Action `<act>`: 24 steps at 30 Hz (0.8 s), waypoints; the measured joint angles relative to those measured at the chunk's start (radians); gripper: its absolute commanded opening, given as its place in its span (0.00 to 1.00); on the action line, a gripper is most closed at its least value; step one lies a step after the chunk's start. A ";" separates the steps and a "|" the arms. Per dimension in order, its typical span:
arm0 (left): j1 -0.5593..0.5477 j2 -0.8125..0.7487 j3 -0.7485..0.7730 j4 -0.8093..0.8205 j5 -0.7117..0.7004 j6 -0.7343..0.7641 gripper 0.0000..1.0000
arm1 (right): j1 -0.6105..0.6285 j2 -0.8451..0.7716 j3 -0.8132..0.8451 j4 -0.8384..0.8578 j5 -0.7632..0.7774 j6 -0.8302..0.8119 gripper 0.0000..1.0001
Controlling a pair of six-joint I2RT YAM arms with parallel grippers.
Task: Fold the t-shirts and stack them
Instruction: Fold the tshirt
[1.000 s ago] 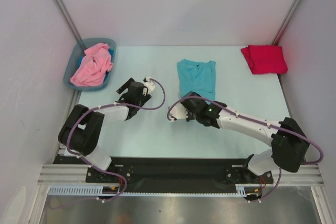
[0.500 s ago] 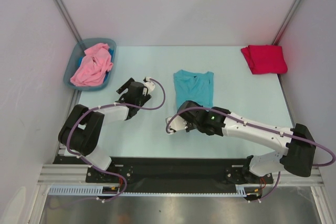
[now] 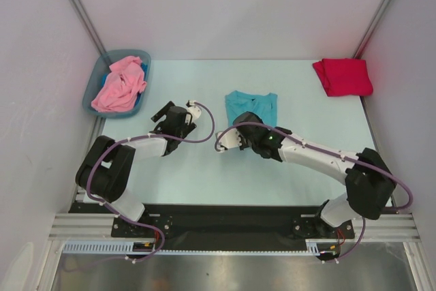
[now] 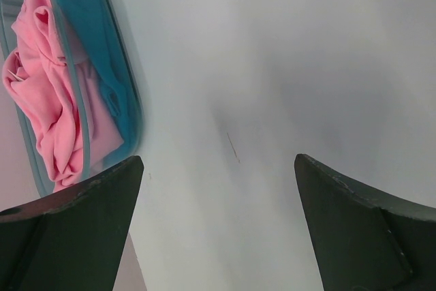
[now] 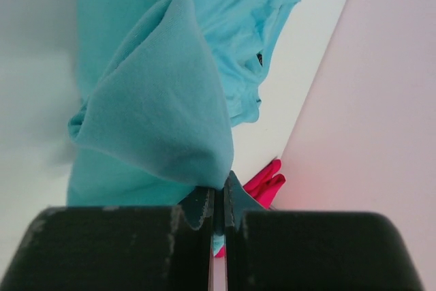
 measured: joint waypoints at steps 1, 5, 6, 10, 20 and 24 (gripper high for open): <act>0.000 0.000 0.000 0.000 0.000 0.000 0.99 | -0.019 0.019 0.000 0.022 -0.001 -0.012 0.00; 0.000 0.000 0.000 0.000 0.000 0.000 1.00 | -0.068 0.086 0.000 0.090 -0.016 -0.054 0.00; 0.000 0.000 0.000 -0.001 0.000 0.000 1.00 | -0.075 0.101 0.000 0.104 -0.020 -0.064 0.00; 0.000 0.000 0.000 0.000 0.000 0.000 1.00 | -0.102 0.149 0.008 0.158 -0.037 -0.100 0.00; 0.000 0.001 0.000 0.000 0.000 0.001 1.00 | -0.158 0.244 0.050 0.298 -0.070 -0.178 0.00; 0.000 0.003 0.000 0.000 -0.001 0.001 1.00 | -0.175 0.278 0.062 0.346 -0.076 -0.206 0.00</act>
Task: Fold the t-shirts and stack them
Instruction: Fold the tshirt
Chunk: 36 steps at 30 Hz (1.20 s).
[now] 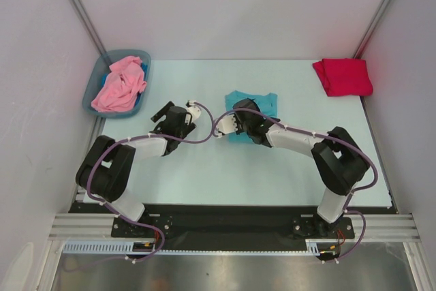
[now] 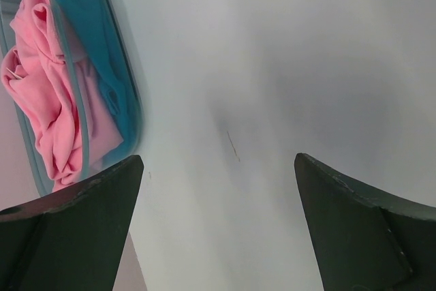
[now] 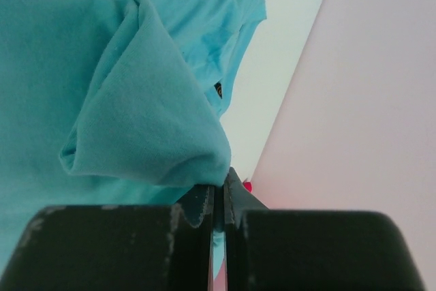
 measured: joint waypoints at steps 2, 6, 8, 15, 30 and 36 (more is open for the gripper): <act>0.001 0.002 0.000 0.000 0.000 0.000 1.00 | -0.007 0.019 0.005 0.029 -0.003 -0.015 0.00; 0.004 0.009 0.000 0.001 -0.001 0.000 1.00 | -0.022 0.060 0.026 0.060 -0.008 -0.031 0.00; 0.005 0.011 0.000 0.001 -0.001 0.000 1.00 | -0.031 0.081 0.040 0.076 -0.011 -0.038 0.00; 0.006 0.011 0.000 0.002 -0.001 0.000 1.00 | -0.052 0.129 0.066 0.111 -0.021 -0.053 0.00; 0.006 0.012 0.000 0.003 0.000 0.002 1.00 | -0.080 0.210 0.125 0.155 -0.025 -0.064 0.00; 0.006 0.013 0.000 0.006 0.000 0.008 1.00 | -0.087 0.244 0.139 0.169 -0.025 -0.068 0.08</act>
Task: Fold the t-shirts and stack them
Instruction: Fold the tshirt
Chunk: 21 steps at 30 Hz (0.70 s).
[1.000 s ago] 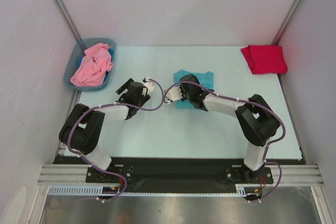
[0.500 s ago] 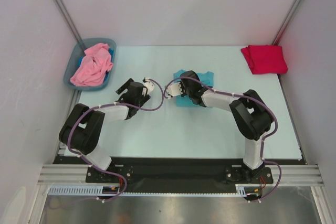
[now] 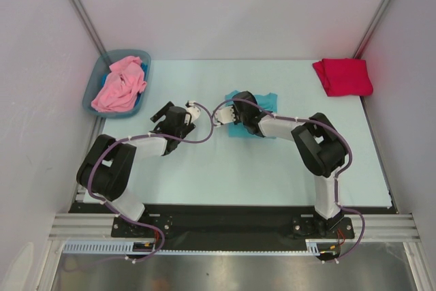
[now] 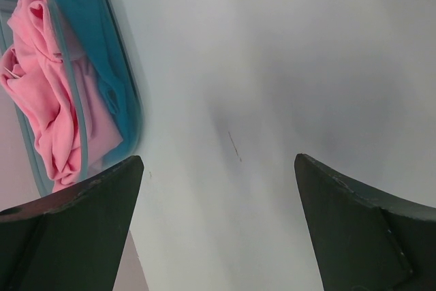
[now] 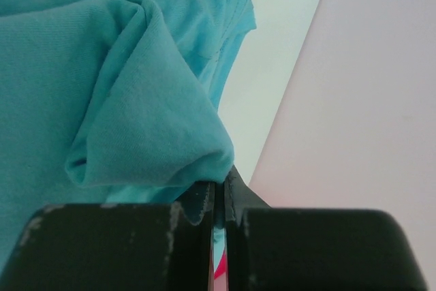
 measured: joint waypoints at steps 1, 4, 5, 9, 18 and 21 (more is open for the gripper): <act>0.000 0.000 0.000 0.000 0.000 0.001 1.00 | -0.001 0.003 0.003 0.000 0.000 0.000 0.18; 0.000 0.000 0.000 0.000 0.000 0.002 0.99 | -0.004 0.013 0.015 0.010 0.006 0.005 0.60; 0.000 0.001 0.000 0.000 0.000 0.002 1.00 | -0.006 0.017 0.019 0.020 0.008 0.003 0.72; 0.000 0.003 0.000 0.001 0.000 0.003 1.00 | -0.011 0.022 0.037 0.038 0.010 0.016 0.79; 0.000 0.003 0.000 0.000 0.000 0.003 1.00 | -0.012 0.021 0.050 0.074 0.045 0.028 0.67; 0.000 0.003 0.000 0.001 0.000 0.003 1.00 | -0.011 0.018 0.050 0.076 0.060 0.043 0.02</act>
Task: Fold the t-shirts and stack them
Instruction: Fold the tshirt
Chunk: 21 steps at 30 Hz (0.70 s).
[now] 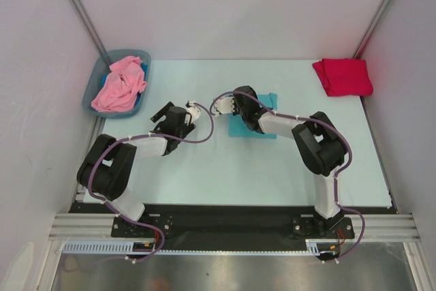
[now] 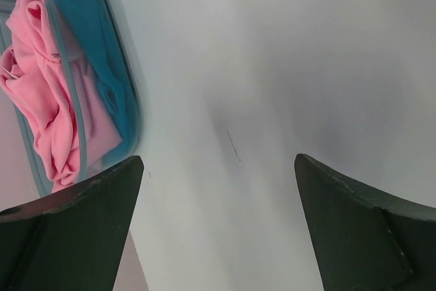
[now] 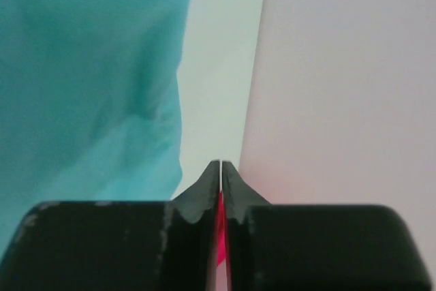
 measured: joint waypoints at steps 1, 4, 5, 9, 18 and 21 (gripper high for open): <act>0.000 0.000 0.000 0.000 0.000 0.000 1.00 | 0.002 -0.003 0.000 0.006 0.009 0.011 0.00; 0.000 0.000 -0.002 0.000 0.000 0.000 1.00 | 0.007 -0.018 -0.016 0.038 0.035 0.033 0.00; 0.000 0.000 -0.003 0.000 0.000 0.000 1.00 | 0.009 -0.026 -0.030 0.054 0.042 0.034 0.00; 0.000 0.000 -0.003 0.002 0.000 0.001 1.00 | 0.010 -0.037 -0.093 0.132 0.057 0.033 0.00; 0.012 -0.011 -0.004 0.028 -0.018 -0.003 1.00 | -0.013 0.163 -0.099 0.233 0.061 0.034 0.00; 0.036 -0.040 -0.004 0.027 -0.017 -0.020 1.00 | -0.014 0.192 -0.097 0.263 0.079 0.033 0.00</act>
